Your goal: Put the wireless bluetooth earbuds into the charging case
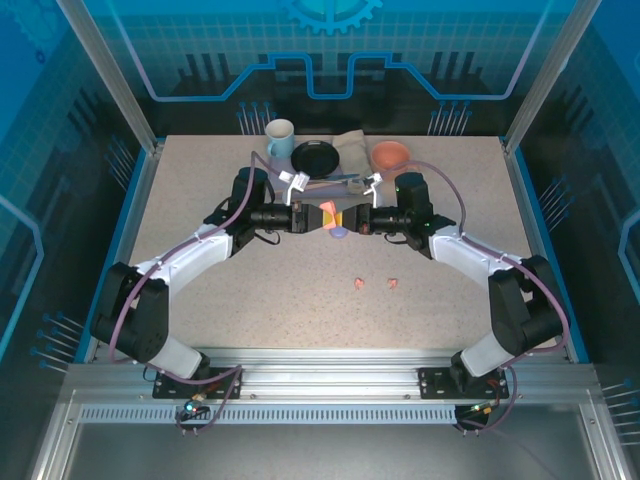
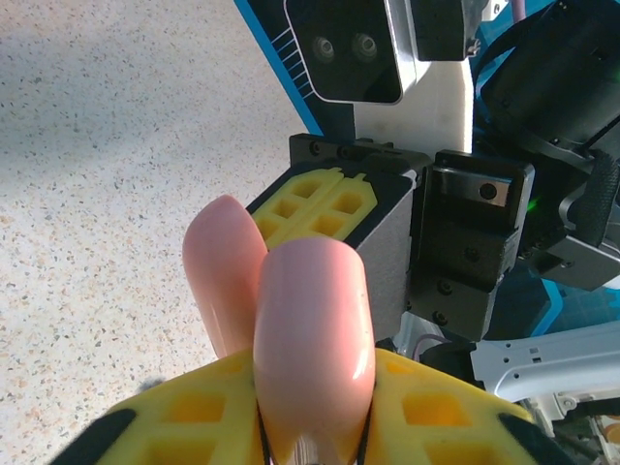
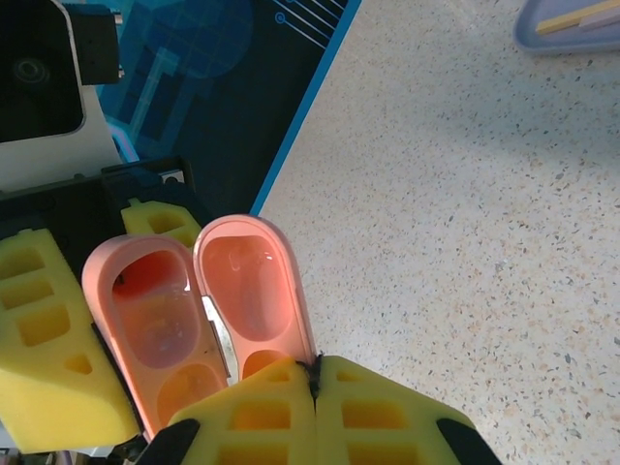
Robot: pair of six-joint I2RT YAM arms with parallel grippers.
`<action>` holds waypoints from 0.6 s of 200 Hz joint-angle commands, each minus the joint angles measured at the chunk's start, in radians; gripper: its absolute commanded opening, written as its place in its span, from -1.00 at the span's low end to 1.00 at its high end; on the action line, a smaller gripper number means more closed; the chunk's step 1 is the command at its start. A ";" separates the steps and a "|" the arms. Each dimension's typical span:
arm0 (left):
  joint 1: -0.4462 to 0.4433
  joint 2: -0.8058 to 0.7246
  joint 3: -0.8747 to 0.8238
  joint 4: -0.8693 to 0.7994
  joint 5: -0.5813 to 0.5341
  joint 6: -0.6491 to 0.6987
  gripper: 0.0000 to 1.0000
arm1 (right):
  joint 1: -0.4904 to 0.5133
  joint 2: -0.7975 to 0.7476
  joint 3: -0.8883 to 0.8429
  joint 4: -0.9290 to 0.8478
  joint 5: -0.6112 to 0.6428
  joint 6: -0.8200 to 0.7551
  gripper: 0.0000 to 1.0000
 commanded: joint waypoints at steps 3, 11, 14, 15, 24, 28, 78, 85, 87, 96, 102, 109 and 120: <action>-0.011 0.000 0.042 0.003 0.038 0.009 -0.16 | -0.013 -0.011 0.052 -0.058 0.009 -0.039 -1.00; -0.011 0.000 0.047 -0.004 0.033 0.013 0.02 | -0.018 -0.016 0.063 -0.093 0.013 -0.060 -1.00; -0.010 -0.001 0.049 -0.007 0.032 0.013 0.07 | -0.021 -0.018 0.068 -0.105 0.015 -0.073 -1.00; -0.010 -0.001 0.050 -0.009 0.031 0.014 0.09 | -0.022 -0.018 0.070 -0.110 0.016 -0.076 -1.00; -0.010 -0.001 0.059 -0.021 0.027 0.022 0.23 | -0.025 -0.021 0.095 -0.181 0.031 -0.116 -1.00; -0.008 -0.001 0.064 -0.030 0.026 0.027 0.29 | -0.026 -0.022 0.108 -0.214 0.039 -0.138 -1.00; 0.032 0.011 0.159 -0.185 0.053 0.131 0.78 | -0.040 -0.029 0.237 -0.514 0.132 -0.388 -1.00; 0.039 0.018 0.180 -0.231 0.060 0.156 0.80 | -0.038 -0.030 0.252 -0.549 0.146 -0.424 -1.00; 0.042 0.019 0.188 -0.240 0.062 0.165 0.80 | -0.038 -0.031 0.258 -0.563 0.149 -0.427 -1.00; 0.051 0.031 0.219 -0.306 0.079 0.200 0.81 | -0.035 -0.035 0.272 -0.598 0.167 -0.468 -1.00; 0.056 0.042 0.242 -0.343 0.087 0.225 0.82 | -0.034 -0.038 0.283 -0.625 0.186 -0.501 -1.00; 0.060 0.059 0.271 -0.405 0.092 0.257 0.83 | -0.034 -0.039 0.291 -0.650 0.202 -0.533 -1.00; 0.062 0.085 0.319 -0.493 0.100 0.317 0.84 | -0.032 -0.040 0.307 -0.683 0.222 -0.576 -1.00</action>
